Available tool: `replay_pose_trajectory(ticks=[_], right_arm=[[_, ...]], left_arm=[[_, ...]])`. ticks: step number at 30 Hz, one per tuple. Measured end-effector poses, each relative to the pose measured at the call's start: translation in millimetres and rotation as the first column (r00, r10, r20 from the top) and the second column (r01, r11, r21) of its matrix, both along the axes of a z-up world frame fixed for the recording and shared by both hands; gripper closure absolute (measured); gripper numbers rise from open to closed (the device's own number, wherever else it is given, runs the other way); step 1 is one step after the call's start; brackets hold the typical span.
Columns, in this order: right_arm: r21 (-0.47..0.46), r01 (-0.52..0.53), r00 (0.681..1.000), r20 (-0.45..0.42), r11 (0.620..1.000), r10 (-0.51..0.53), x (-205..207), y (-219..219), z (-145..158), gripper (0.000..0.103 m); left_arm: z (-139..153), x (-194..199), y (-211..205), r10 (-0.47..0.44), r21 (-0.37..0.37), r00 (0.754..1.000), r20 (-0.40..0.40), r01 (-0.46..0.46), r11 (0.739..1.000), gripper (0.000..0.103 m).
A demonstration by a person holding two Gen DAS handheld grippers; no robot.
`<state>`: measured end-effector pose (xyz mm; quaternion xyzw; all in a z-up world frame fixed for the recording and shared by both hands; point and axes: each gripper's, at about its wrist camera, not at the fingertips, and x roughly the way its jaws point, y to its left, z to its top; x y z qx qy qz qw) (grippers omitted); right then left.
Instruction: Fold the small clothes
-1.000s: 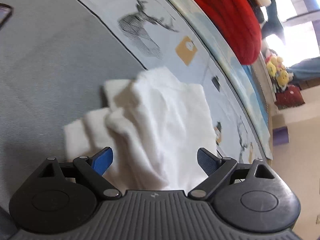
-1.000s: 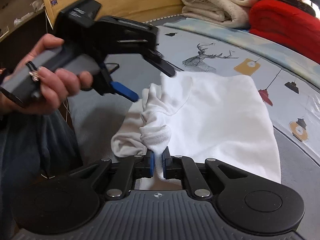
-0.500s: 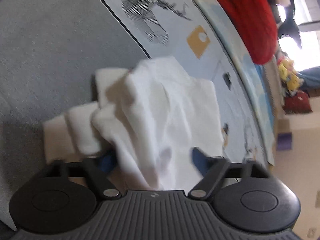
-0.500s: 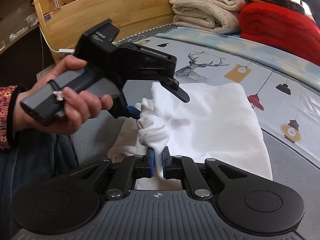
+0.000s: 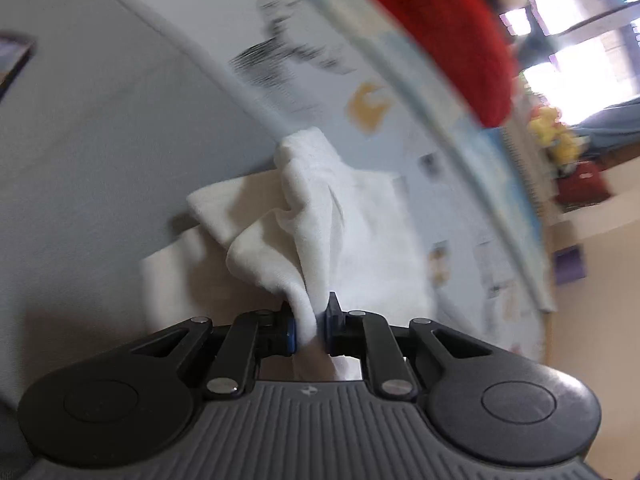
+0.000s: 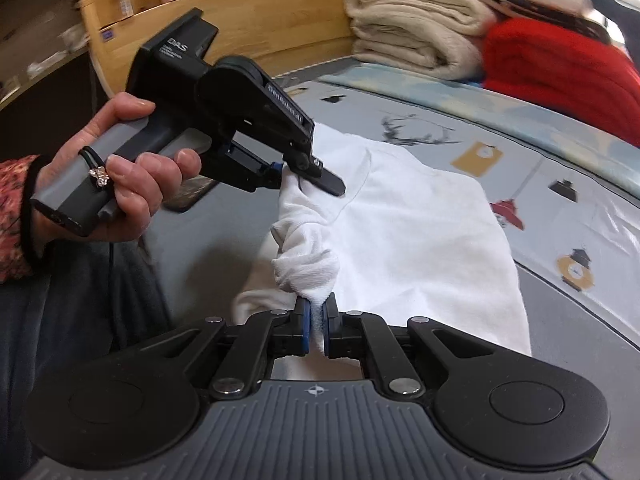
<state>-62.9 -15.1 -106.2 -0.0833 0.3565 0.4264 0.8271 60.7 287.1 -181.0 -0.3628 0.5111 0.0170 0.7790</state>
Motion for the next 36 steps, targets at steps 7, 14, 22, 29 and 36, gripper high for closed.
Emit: replay_pose_trajectory(ticks=[7, 14, 22, 29, 36], right_arm=[[-0.121, -0.073, 0.993, -0.102, 0.990, 0.061, -12.4, 31.8, -62.3, 0.097], [-0.122, -0.048, 0.981, -0.191, 0.991, 0.024, -12.5, 29.1, -57.3, 0.064], [0.040, 0.092, 0.989, -0.122, 0.995, -0.086, -9.4, 8.8, -9.0, 0.077], [-0.169, -0.092, 0.983, -0.174, 0.981, 0.062, -19.5, 69.3, -85.5, 0.089], [-0.043, 0.079, 0.980, -0.182, 0.996, -0.086, -12.9, 29.5, -50.7, 0.083]], left_arm=[[-31.3, -1.8, 12.1, -0.005, 0.034, 0.994, -0.110, 0.009, 0.999, 0.070], [3.8, -19.6, 35.4, 0.166, 0.242, 0.983, -0.075, -0.144, 0.960, 0.013], [19.8, -1.1, 0.1, 0.020, 0.113, 0.997, 0.075, -0.028, 0.993, 0.013], [-48.0, 7.7, 0.0, 0.031, 0.163, 0.986, -0.164, -0.004, 0.987, 0.012], [-5.1, -19.4, 24.3, 0.086, 0.179, 0.995, -0.048, -0.076, 0.981, 0.012]])
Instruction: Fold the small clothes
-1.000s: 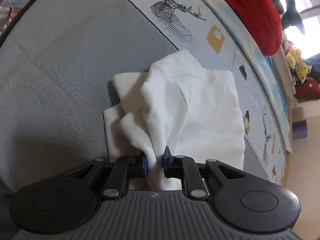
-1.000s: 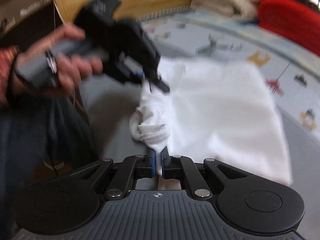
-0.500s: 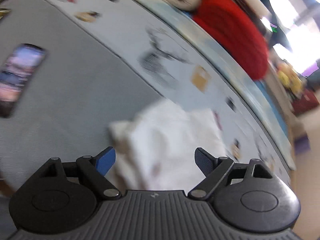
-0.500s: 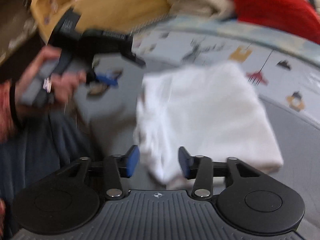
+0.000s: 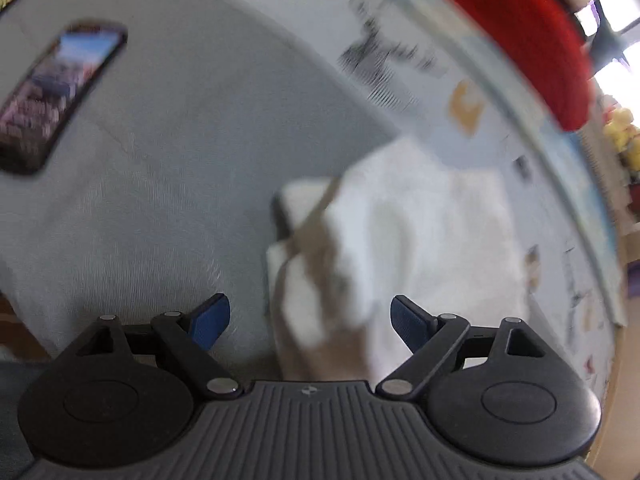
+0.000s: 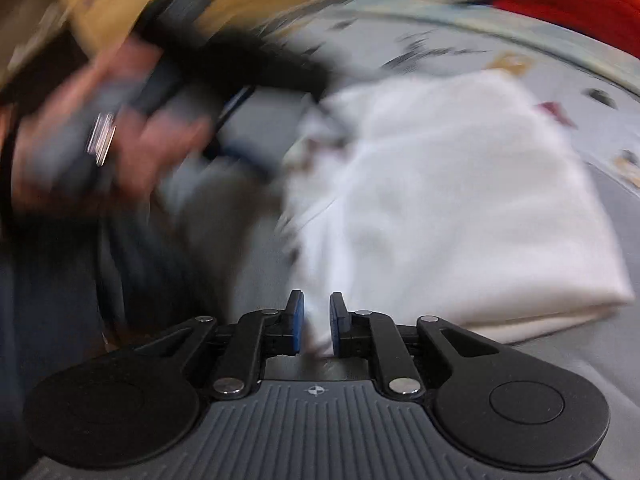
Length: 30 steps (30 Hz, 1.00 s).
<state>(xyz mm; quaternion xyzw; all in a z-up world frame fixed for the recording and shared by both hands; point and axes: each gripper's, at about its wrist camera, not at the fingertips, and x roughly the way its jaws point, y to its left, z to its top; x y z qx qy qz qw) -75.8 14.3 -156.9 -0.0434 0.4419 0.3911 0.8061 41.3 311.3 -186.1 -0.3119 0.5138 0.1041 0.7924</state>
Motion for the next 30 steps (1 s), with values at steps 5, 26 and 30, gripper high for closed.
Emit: replay_pose_trajectory(ticks=[5, 26, 30], right_arm=[[0.008, 0.173, 0.971, 0.167, 0.985, -0.172, 51.8, -34.5, 39.2, 0.077], [-0.180, 0.219, 0.956, -0.159, 0.959, -0.248, 244.4, 10.1, -16.4, 0.075], [-0.171, 0.296, 0.953, -0.016, 0.940, -0.304, 251.0, 30.0, -25.2, 0.073]], left_arm=[[22.1, 8.3, -29.2, -0.126, 0.119, 0.988, 0.087, 0.116, 0.986, 0.002], [-36.0, 28.6, -29.4, -0.176, 0.085, 0.967, -0.182, 0.193, 0.977, 0.000], [-38.4, 35.0, -34.0, -0.189, 0.095, 0.966, -0.177, 0.208, 0.974, 0.000]])
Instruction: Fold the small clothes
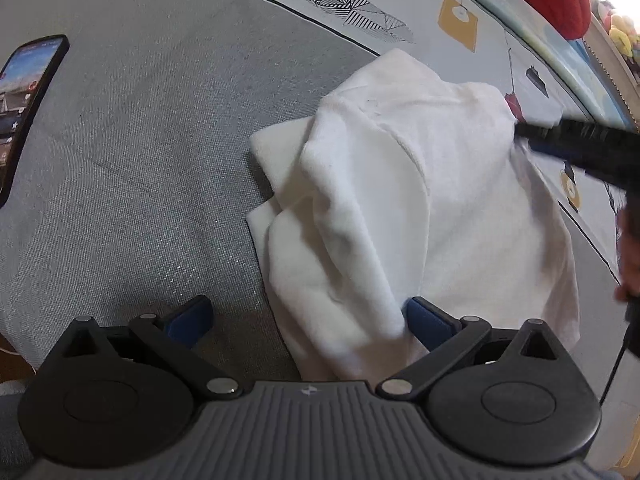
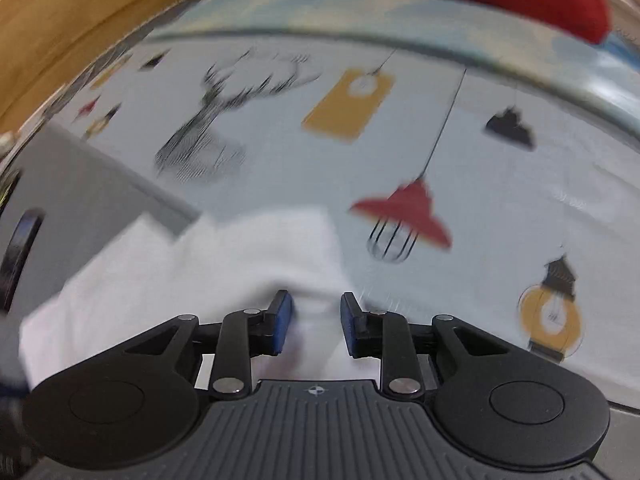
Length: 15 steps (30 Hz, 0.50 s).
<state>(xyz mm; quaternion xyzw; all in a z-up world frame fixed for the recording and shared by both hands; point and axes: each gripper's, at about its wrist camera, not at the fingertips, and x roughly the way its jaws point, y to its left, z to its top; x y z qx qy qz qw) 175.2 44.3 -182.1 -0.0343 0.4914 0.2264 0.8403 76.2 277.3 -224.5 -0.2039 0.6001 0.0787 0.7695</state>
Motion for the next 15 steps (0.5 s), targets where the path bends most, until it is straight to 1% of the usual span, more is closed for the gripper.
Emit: replay_pose_trajectory(ticks=[1, 2, 3, 4, 6, 7, 8, 9, 10, 11, 13, 14, 15], right_arm=[[0.046, 0.057, 0.998, -0.011, 0.997, -0.056, 3.9, -3.9, 4.4, 0.073], [0.084, 0.078, 0.997, -0.008, 0.993, -0.077, 8.0, -6.7, 8.4, 0.073], [0.096, 0.075, 0.997, 0.015, 0.993, -0.077, 10.5, -5.5, 12.5, 0.073], [0.075, 0.049, 0.998, 0.026, 0.996, -0.051, 13.3, -0.5, 11.5, 0.073], [0.000, -0.044, 0.999, -0.020, 0.999, 0.044, 19.8, 19.3, -1.2, 0.073], [-0.041, -0.070, 0.997, -0.029, 0.997, 0.069, 22.3, 27.3, -10.1, 0.073], [-0.091, -0.090, 0.996, -0.024, 0.992, 0.088, 21.7, 35.5, -17.2, 0.069], [-0.121, -0.105, 0.994, -0.012, 0.987, 0.104, 20.8, 40.4, -20.2, 0.067], [-0.122, -0.096, 0.995, -0.001, 0.988, 0.097, 21.4, 40.9, -19.0, 0.065], [-0.099, -0.065, 0.998, -0.010, 0.993, 0.064, 22.6, 38.3, -16.8, 0.064], [-0.005, 0.014, 0.999, -0.029, 1.000, -0.015, 23.4, 16.5, -4.8, 0.060], [0.043, 0.045, 0.999, -0.033, 0.998, -0.043, 19.9, 3.3, 2.0, 0.049], [0.089, 0.067, 0.997, -0.032, 0.994, -0.065, 10.8, -10.4, 10.7, 0.033]], left_arm=[[-0.3, 0.8, -0.3, 0.001, -0.001, 1.000, 0.000, -0.001, 1.000, 0.000], [-0.9, 2.3, -1.4, 0.000, 0.000, 1.000, -0.001, 0.000, 1.000, 0.000], [-0.7, 3.1, -1.6, -0.002, 0.000, 1.000, -0.003, 0.002, 1.000, 0.000], [0.0, 2.1, -1.2, 0.001, -0.001, 1.000, -0.003, -0.001, 1.000, 0.000], [0.4, 2.8, -0.8, 0.010, -0.008, 1.000, -0.002, -0.010, 1.000, 0.000], [1.1, 2.5, 0.4, 0.016, -0.013, 1.000, 0.001, -0.016, 1.000, 0.000], [2.6, 2.8, 2.3, 0.026, -0.020, 1.000, 0.010, -0.026, 0.999, 0.000], [7.0, -3.1, 7.2, 0.038, -0.025, 0.999, 0.025, -0.037, 0.999, 0.000], [9.9, -3.9, 10.1, 0.054, -0.028, 0.998, 0.043, -0.053, 0.998, 0.000], [12.7, -5.5, 12.6, 0.064, -0.032, 0.996, 0.057, -0.062, 0.998, 0.000], [17.6, -7.0, 16.7, 0.081, -0.043, 0.993, 0.089, -0.077, 0.996, 0.000], [19.7, -7.5, 17.8, 0.090, -0.047, 0.991, 0.102, -0.086, 0.995, 0.000], [20.9, -6.6, 18.1, 0.095, -0.050, 0.990, 0.107, -0.090, 0.995, 0.000]])
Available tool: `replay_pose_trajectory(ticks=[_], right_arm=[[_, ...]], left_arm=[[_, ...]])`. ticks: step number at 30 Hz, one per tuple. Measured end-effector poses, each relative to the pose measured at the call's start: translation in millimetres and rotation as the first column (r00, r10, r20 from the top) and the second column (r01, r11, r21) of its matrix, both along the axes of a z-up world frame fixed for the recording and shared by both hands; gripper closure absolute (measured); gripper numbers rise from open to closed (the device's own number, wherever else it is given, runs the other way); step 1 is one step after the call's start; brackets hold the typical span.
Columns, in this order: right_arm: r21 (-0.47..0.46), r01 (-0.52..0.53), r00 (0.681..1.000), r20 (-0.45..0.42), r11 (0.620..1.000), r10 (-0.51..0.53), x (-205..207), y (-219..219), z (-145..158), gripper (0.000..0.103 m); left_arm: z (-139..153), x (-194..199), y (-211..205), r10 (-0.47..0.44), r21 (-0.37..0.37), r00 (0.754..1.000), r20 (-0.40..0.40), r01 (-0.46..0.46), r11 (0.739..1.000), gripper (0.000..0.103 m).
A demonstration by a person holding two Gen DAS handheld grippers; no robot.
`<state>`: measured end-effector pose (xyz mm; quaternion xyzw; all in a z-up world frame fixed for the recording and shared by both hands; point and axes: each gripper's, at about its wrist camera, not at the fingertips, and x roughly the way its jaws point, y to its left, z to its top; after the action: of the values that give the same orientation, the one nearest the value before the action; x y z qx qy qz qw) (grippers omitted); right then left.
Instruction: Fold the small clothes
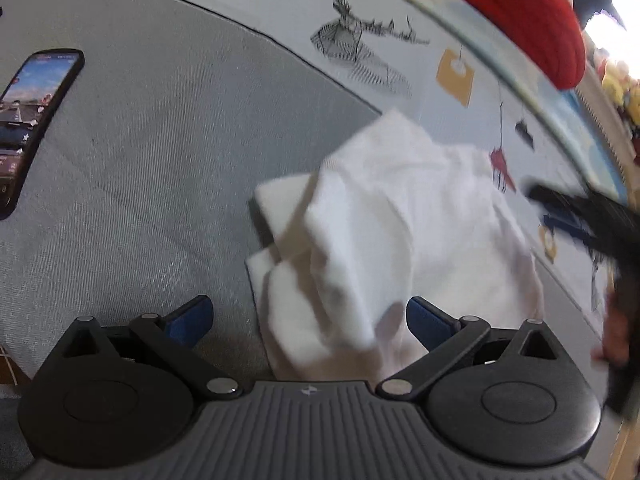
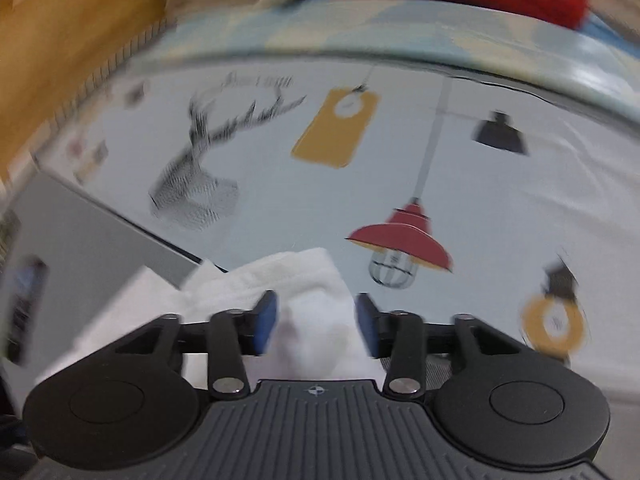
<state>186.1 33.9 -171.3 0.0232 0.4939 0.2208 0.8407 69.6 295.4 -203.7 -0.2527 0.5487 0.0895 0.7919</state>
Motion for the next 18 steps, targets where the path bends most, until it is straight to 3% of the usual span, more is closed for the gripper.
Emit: replay_pose_trajectory(ticks=[2, 3, 10, 13, 18], right_arm=[[0.076, 0.036, 0.999, 0.006, 0.996, -0.037, -21.1, -31.9, 10.3, 0.016], [0.091, 0.047, 0.999, -0.002, 0.995, -0.047, -34.2, -46.1, 13.5, 0.013], [0.049, 0.152, 0.984, -0.107, 0.987, -0.146, -86.5, -114.6, -17.5, 0.013], [0.047, 0.177, 0.973, -0.161, 0.983, -0.167, -91.1, -120.6, -34.2, 0.013], [0.054, 0.138, 0.982, -0.140, 0.989, -0.129, -92.0, -105.4, -33.9, 0.009]], left_arm=[[-0.4, 0.6, -1.4, -0.004, -0.009, 1.000, -0.006, 0.003, 1.000, 0.000], [-1.7, 0.9, -3.0, -0.007, -0.011, 1.000, -0.014, 0.006, 1.000, 0.000], [-17.1, 3.7, -15.9, -0.032, -0.021, 0.996, -0.080, 0.030, 0.999, 0.000], [-20.4, 5.1, -19.2, -0.046, -0.003, 0.996, -0.083, 0.045, 0.999, 0.000], [-22.0, 6.2, -19.7, -0.044, -0.005, 0.995, -0.090, 0.043, 0.999, 0.000]])
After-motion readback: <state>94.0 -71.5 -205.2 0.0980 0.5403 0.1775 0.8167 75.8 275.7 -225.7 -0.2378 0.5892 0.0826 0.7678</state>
